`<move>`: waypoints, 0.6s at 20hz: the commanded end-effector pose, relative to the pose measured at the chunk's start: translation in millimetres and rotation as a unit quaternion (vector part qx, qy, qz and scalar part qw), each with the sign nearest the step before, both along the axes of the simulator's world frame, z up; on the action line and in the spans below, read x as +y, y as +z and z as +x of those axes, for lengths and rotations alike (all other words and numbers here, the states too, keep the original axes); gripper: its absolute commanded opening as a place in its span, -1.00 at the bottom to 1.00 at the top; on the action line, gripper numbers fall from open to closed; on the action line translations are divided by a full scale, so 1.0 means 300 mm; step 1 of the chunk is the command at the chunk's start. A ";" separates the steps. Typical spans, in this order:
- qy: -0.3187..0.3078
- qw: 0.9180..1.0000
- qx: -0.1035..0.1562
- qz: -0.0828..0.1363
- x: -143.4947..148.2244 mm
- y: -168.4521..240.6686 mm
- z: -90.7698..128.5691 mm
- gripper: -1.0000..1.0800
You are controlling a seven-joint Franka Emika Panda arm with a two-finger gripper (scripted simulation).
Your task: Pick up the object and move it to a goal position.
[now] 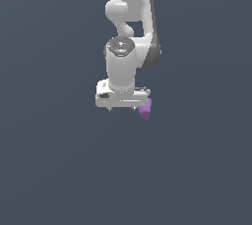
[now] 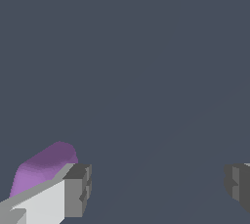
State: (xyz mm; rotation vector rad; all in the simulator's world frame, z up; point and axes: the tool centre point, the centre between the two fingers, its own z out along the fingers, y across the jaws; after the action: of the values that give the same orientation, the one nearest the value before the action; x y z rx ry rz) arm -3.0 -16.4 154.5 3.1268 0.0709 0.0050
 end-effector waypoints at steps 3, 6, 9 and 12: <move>0.001 1.000 0.000 0.000 0.000 -0.001 0.000 0.92; 0.006 1.000 0.002 0.000 0.000 -0.006 0.003 0.92; 0.011 1.000 0.004 0.000 -0.004 -0.009 0.007 0.92; 0.012 1.000 0.004 0.000 -0.005 -0.009 0.008 0.92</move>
State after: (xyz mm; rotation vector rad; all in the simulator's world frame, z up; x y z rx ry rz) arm -0.7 -17.9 151.9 3.1255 0.1052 -0.0058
